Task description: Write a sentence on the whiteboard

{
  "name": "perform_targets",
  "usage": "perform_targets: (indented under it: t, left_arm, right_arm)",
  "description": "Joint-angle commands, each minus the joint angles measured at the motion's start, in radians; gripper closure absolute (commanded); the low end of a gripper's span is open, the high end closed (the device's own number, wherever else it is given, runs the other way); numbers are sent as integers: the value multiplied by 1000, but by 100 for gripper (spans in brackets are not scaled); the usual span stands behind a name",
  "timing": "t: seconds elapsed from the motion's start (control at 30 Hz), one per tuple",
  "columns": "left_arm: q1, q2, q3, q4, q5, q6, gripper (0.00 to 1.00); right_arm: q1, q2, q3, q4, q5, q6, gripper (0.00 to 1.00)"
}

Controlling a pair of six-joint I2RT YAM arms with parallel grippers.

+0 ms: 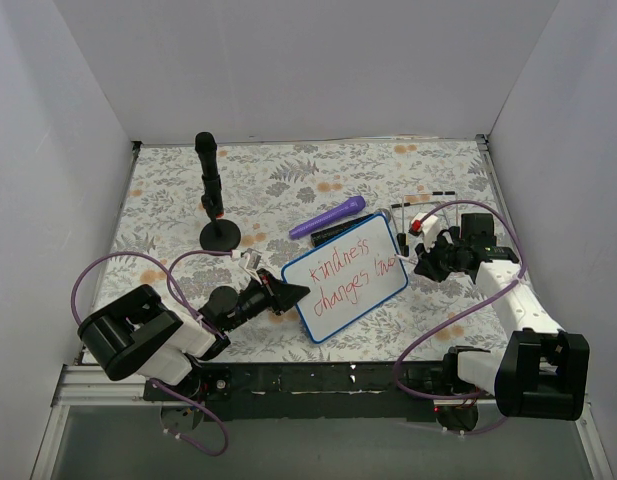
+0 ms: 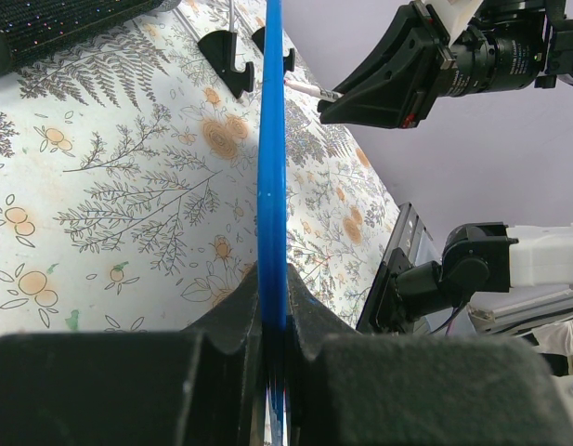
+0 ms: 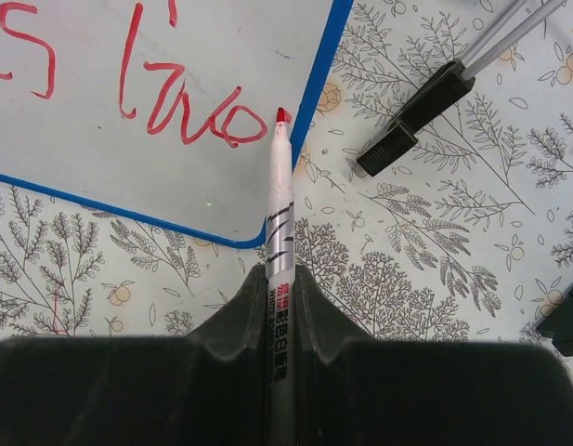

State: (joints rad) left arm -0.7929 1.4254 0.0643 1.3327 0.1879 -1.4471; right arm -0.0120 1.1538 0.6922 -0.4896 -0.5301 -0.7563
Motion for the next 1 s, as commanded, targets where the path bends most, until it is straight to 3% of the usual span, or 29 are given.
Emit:
perform_targets:
  t: [0.0, 0.97]
  left_arm:
    - [1, 1, -8, 29, 41, 30, 100]
    - [4, -13, -15, 23, 31, 30, 100]
  right_arm:
    - [-3, 11, 47, 10, -47, -15, 99]
    - [-23, 15, 3, -61, 32, -63, 99]
